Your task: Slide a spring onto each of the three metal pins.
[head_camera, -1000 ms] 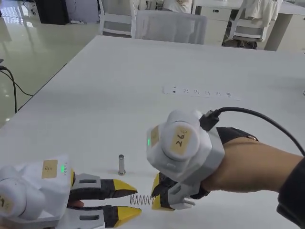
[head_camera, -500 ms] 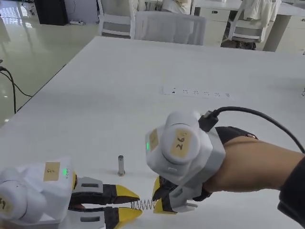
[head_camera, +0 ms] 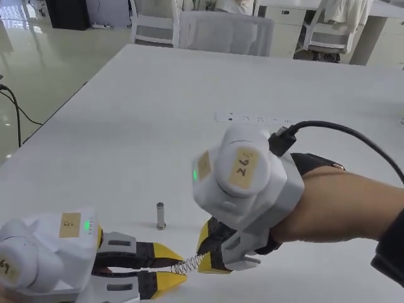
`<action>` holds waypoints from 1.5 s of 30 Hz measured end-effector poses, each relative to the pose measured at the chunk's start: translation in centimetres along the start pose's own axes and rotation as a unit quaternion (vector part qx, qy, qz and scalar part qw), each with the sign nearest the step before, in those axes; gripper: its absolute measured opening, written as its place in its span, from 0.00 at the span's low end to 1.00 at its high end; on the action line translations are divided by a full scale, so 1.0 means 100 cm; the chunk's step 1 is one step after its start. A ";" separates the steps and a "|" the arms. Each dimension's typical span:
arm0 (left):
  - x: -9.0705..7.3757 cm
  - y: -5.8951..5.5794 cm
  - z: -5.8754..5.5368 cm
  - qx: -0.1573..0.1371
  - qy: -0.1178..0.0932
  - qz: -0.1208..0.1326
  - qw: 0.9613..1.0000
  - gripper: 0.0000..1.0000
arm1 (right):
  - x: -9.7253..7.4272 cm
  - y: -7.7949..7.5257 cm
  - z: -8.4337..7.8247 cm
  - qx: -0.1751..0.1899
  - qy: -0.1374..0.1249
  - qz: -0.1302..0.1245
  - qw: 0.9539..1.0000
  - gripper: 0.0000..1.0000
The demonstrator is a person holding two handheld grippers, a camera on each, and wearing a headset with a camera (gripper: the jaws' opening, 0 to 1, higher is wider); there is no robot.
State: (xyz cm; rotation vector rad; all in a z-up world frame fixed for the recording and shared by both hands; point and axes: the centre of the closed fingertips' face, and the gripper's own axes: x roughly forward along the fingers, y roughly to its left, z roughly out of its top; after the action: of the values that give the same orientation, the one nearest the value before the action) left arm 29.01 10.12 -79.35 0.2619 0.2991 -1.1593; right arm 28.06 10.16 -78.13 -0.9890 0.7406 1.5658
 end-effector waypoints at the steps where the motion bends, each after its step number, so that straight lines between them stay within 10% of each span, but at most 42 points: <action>1: 0.000 0.000 0.000 0.000 0.000 0.000 1.000 0.02 | -0.001 0.000 0.001 -0.001 -0.002 -0.001 1.000 0.08; 19: -0.001 0.000 0.008 -0.003 -0.011 0.003 1.000 0.02 | -0.008 -0.001 0.037 -0.007 -0.057 -0.013 0.998 0.08; 45: 0.000 -0.002 0.008 -0.002 -0.007 -0.002 1.000 0.02 | 0.005 0.002 0.021 0.002 -0.027 0.000 1.000 0.10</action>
State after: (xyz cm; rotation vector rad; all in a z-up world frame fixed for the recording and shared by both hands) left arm 28.86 9.74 -78.59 0.2491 0.2893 -1.1632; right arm 27.45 12.13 -77.62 -0.9399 0.7061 1.5850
